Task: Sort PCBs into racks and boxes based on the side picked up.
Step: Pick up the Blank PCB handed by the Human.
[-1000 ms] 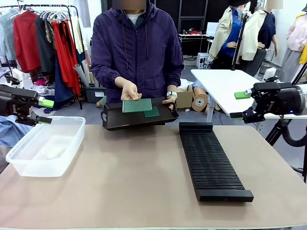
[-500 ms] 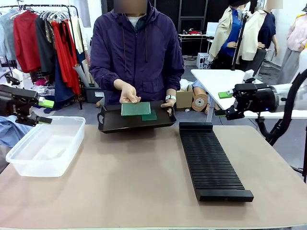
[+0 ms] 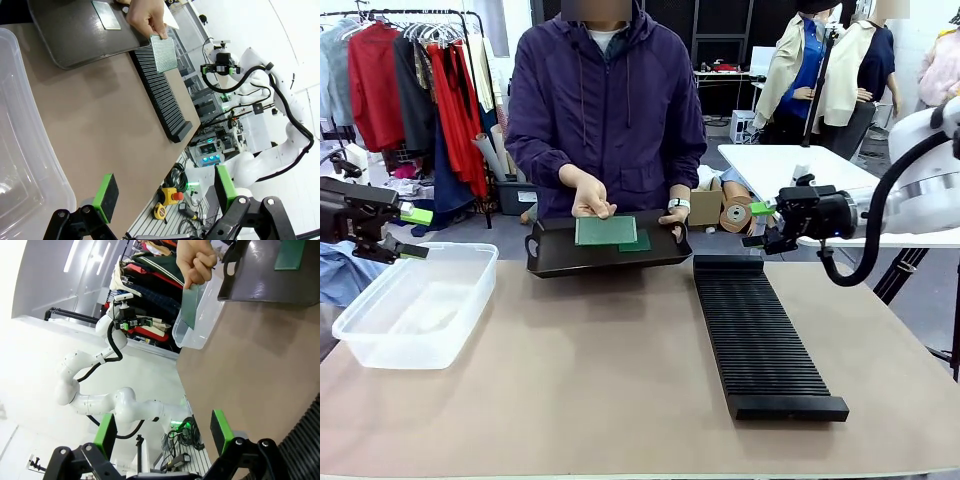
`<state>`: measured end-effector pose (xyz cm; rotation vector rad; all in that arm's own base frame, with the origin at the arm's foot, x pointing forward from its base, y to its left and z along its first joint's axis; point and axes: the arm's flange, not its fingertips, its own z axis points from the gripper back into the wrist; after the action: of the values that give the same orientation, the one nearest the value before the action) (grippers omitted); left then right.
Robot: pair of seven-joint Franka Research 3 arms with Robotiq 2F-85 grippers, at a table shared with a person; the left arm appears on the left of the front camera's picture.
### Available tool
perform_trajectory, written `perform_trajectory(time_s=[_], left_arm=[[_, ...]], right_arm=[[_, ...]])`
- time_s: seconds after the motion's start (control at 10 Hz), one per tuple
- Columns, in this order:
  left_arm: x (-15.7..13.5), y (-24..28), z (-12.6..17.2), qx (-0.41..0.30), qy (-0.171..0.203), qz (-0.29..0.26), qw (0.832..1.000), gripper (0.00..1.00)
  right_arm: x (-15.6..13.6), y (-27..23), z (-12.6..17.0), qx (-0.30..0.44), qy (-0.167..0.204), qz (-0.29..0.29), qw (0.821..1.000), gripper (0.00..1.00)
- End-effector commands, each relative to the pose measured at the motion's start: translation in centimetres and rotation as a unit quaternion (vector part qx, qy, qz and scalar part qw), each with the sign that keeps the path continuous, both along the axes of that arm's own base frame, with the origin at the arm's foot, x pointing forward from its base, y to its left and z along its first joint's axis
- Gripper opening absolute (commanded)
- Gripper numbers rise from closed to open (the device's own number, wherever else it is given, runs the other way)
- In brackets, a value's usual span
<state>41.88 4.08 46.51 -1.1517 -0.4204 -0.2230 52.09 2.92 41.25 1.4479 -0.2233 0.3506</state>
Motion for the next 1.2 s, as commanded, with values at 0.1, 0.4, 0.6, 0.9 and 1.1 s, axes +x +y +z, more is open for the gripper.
perform_trajectory(time_s=[0.1, 0.4, 0.6, 0.9, 1.1], left_arm=[[-0.1, 0.1, 0.2, -0.004, 0.000, -0.002, 1.000, 1.00], [-0.1, 0.1, 0.2, -0.004, 0.000, -0.002, 1.000, 1.00], [-0.1, 0.1, 0.2, -0.004, 0.000, -0.002, 1.000, 1.00], [-0.1, 0.1, 0.2, -0.004, 0.000, -0.002, 1.000, 1.00], [-0.1, 0.1, 0.2, -0.004, 0.000, -0.002, 1.000, 1.00]], right_arm=[[2.6, 2.5, -0.8, 0.022, -0.021, -0.007, 1.000, 1.00], [5.5, 4.8, -3.3, 0.029, -0.025, -0.005, 0.999, 1.00], [6.9, 6.0, -4.5, 0.020, -0.026, -0.012, 0.999, 1.00], [8.8, 8.2, -5.8, 0.029, -0.025, -0.002, 0.999, 1.00], [9.6, 9.9, -6.2, 0.036, -0.025, 0.001, 0.999, 1.00]])
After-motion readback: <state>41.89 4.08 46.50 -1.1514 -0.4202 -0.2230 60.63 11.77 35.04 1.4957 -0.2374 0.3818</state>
